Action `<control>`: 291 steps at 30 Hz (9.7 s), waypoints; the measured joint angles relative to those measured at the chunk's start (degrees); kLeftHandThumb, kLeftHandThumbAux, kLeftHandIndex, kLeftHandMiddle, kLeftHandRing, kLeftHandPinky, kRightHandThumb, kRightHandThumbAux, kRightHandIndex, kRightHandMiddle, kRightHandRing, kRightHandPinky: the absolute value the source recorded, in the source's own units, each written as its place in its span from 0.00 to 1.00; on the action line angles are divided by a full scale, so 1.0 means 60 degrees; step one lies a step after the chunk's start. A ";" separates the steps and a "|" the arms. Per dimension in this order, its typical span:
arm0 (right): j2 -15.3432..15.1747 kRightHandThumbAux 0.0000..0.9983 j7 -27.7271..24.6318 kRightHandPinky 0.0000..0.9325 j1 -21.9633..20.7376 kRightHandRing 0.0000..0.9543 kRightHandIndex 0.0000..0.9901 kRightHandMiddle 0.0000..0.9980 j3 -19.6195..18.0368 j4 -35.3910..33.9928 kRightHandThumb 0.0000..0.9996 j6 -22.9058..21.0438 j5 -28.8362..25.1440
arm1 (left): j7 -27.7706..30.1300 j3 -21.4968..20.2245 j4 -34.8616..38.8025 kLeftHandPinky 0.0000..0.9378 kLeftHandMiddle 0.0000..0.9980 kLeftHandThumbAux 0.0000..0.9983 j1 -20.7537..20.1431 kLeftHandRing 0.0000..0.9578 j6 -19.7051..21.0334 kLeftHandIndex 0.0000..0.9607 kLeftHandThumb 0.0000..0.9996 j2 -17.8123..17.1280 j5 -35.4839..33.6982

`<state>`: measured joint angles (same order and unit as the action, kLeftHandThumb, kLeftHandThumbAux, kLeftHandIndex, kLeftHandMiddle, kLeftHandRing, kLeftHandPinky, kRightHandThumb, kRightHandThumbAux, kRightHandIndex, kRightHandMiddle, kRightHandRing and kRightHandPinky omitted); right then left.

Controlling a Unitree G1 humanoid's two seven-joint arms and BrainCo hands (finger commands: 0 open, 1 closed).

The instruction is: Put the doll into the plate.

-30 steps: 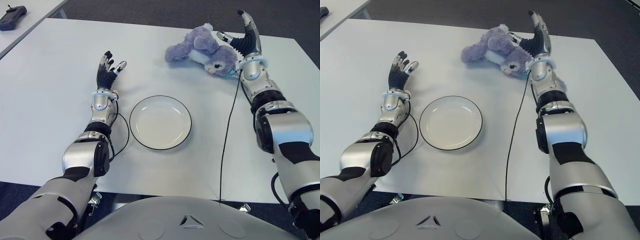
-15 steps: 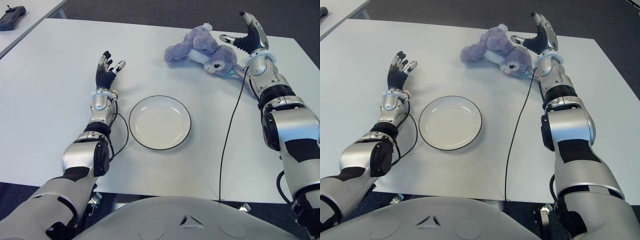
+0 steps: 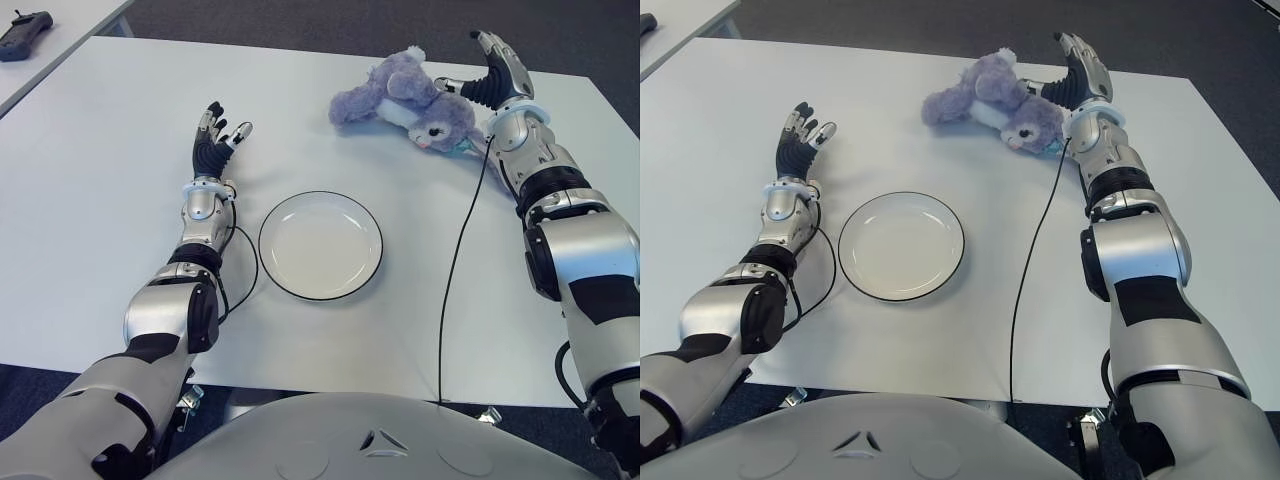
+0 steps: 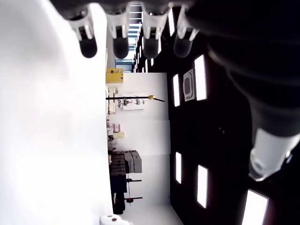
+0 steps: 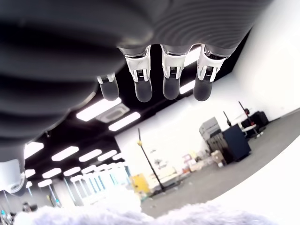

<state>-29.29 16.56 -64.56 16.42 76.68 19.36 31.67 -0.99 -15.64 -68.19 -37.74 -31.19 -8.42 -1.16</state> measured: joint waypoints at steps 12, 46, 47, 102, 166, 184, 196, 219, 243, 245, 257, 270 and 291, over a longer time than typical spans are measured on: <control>-0.0001 0.52 -0.0182 0.03 -0.0022 0.00 0.00 0.00 0.0369 0.0032 0.23 -0.0296 0.0146 | -0.0001 0.0008 0.0000 0.00 0.04 0.63 0.0000 0.00 0.0000 0.00 0.00 0.0000 0.0003; -0.0090 0.54 -0.0355 0.06 0.0567 0.01 0.00 0.00 0.1226 0.0333 0.30 -0.1346 0.1031 | -0.0001 0.0049 0.0001 0.00 0.03 0.61 -0.0001 0.00 0.0000 0.00 0.00 -0.0010 0.0003; -0.0071 0.54 -0.0355 0.06 0.0602 0.01 0.00 0.00 0.1216 0.0339 0.30 -0.1365 0.1028 | -0.0001 0.0049 0.0001 0.00 0.03 0.61 0.0000 0.00 -0.0001 0.00 0.00 -0.0014 0.0003; 0.0934 0.71 0.0496 0.72 0.1704 0.66 0.44 0.63 -0.0991 0.0162 0.71 -0.1044 -0.0306 | -0.0001 0.0081 0.0005 0.00 0.05 0.54 0.0019 0.01 -0.0004 0.00 0.00 -0.0048 -0.0003; 0.0284 0.72 -0.0551 0.83 0.3691 0.87 0.44 0.83 -0.2810 -0.0424 0.70 0.2395 -0.2330 | -0.0261 0.0134 0.0012 0.00 0.06 0.49 0.0015 0.01 -0.0004 0.00 0.00 -0.0021 0.0002; 0.0071 0.73 -0.0179 0.85 0.4053 0.88 0.44 0.83 -0.2555 -0.0593 0.70 0.3261 -0.2225 | -0.0306 0.0116 0.0012 0.00 0.06 0.48 0.0014 0.01 -0.0004 0.00 0.00 -0.0020 -0.0002; 0.0003 0.72 0.0106 0.85 0.4269 0.88 0.44 0.84 -0.2393 -0.0832 0.70 0.3616 -0.2129 | -0.0371 0.0115 0.0012 0.00 0.06 0.48 0.0014 0.01 -0.0004 0.00 0.00 -0.0018 -0.0001; -0.0174 0.72 0.0887 0.88 0.4401 0.89 0.44 0.85 -0.1969 -0.1478 0.70 0.4376 -0.1584 | -0.0397 0.0133 0.0012 0.00 0.06 0.48 0.0012 0.01 -0.0004 0.00 0.00 -0.0018 0.0002; -0.0438 0.73 0.1788 0.89 0.4328 0.90 0.44 0.87 -0.1776 -0.3006 0.70 0.4586 -0.0835 | -0.0429 0.0138 0.0012 0.00 0.05 0.48 0.0012 0.00 -0.0004 0.00 0.00 -0.0018 0.0003; -0.0459 0.72 0.1825 0.89 0.4315 0.91 0.44 0.87 -0.1780 -0.3216 0.69 0.4587 -0.0810 | -0.0441 0.0140 0.0012 0.00 0.05 0.49 0.0012 0.00 -0.0004 0.00 0.00 -0.0018 0.0004; -0.0528 0.73 0.2031 0.89 0.4328 0.90 0.44 0.87 -0.1780 -0.4243 0.69 0.4585 -0.0567 | -0.0465 0.0147 0.0012 0.00 0.05 0.49 0.0010 0.00 -0.0004 0.00 0.00 -0.0014 0.0005; -0.0536 0.73 0.2097 0.91 0.4455 0.91 0.44 0.87 -0.1787 -0.5400 0.69 0.4575 -0.0308 | -0.0465 0.0173 0.0011 0.00 0.05 0.47 0.0009 0.00 -0.0003 0.00 0.00 -0.0013 0.0012; -0.0194 0.72 0.1805 0.92 0.5289 0.91 0.44 0.87 -0.1768 -0.7447 0.70 0.4944 -0.0147 | -0.0465 0.0167 0.0010 0.00 0.04 0.47 0.0007 0.00 -0.0002 0.00 0.00 -0.0009 0.0009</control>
<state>-30.46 27.39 -32.83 5.81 32.00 49.02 30.79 -3.78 -14.64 -68.13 -37.69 -31.21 -8.47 -1.11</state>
